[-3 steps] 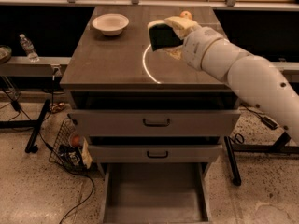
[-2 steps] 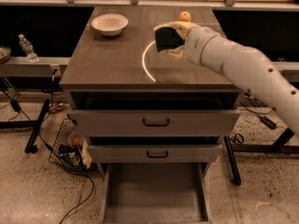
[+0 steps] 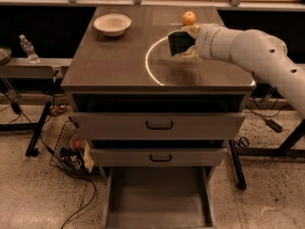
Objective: Pick sponge from bottom drawer and place on counter
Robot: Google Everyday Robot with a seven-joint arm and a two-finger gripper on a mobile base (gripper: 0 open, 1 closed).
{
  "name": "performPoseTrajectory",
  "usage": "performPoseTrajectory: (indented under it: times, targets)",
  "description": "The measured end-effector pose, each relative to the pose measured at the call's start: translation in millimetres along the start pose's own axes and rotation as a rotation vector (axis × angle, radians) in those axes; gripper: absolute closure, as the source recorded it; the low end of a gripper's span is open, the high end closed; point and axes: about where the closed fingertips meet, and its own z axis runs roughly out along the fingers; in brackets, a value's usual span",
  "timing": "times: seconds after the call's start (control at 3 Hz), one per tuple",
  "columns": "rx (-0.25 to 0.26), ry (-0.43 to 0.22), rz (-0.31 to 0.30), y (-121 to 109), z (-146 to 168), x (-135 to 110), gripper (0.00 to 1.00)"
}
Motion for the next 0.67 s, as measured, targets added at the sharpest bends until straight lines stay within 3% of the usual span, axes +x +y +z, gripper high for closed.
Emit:
performPoseTrajectory:
  times: [0.33,0.67]
  targets:
    - [-0.134,0.03,-0.006,15.4,8.2,18.1,0.77]
    - [-0.197,0.034,-0.007,24.8,11.6,23.3,0.53]
